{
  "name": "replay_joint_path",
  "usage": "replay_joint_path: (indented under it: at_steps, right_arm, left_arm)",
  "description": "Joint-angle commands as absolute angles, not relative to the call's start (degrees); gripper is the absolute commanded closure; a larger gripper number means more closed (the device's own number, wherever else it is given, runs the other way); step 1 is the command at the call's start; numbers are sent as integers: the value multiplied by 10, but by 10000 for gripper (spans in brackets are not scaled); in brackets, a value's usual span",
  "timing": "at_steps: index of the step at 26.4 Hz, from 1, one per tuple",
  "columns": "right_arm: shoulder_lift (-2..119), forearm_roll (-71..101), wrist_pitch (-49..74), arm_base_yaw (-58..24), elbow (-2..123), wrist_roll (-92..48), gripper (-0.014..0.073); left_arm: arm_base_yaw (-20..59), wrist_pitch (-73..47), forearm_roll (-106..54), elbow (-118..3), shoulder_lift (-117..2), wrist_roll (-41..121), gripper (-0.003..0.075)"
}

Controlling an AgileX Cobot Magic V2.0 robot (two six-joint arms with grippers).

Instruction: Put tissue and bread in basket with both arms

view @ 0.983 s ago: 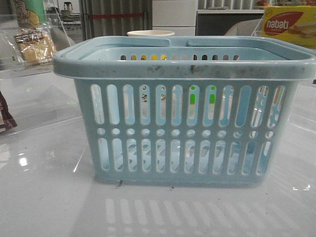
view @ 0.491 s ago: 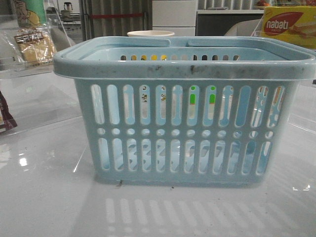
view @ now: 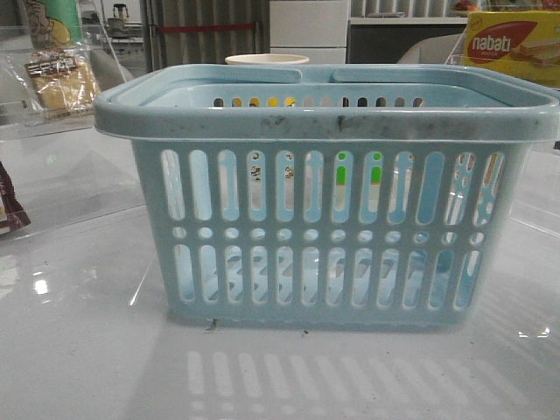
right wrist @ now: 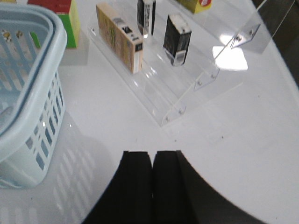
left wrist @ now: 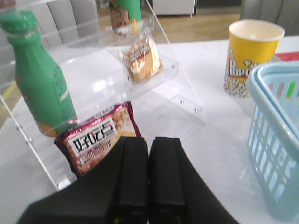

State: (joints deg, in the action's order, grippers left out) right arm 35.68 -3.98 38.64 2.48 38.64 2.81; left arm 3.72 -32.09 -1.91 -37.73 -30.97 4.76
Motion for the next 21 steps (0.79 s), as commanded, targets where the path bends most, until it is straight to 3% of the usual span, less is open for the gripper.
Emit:
replay_joint_path:
  at_steps: [1, 9, 11, 15, 17, 21]
  right_arm:
    - [378, -44, 375, 24, 408, 28, 534]
    - [417, -44, 392, 24, 403, 28, 498]
    - [422, -44, 391, 24, 403, 28, 377]
    - [423, -44, 387, 24, 403, 28, 67]
    - [423, -51, 380, 24, 403, 28, 10]
    - [441, -61, 353, 27, 412, 39, 9]
  left_arm:
    - [36, -305, -21, -394, -336, 43, 629]
    - [36, -321, -21, -391, -378, 43, 612]
    - [36, -321, -21, -391, -380, 43, 535]
    - [36, -320, -21, -391, -380, 43, 267]
    - [36, -320, -21, -391, -380, 43, 240]
    - [36, -320, -21, -391, -380, 43, 249]
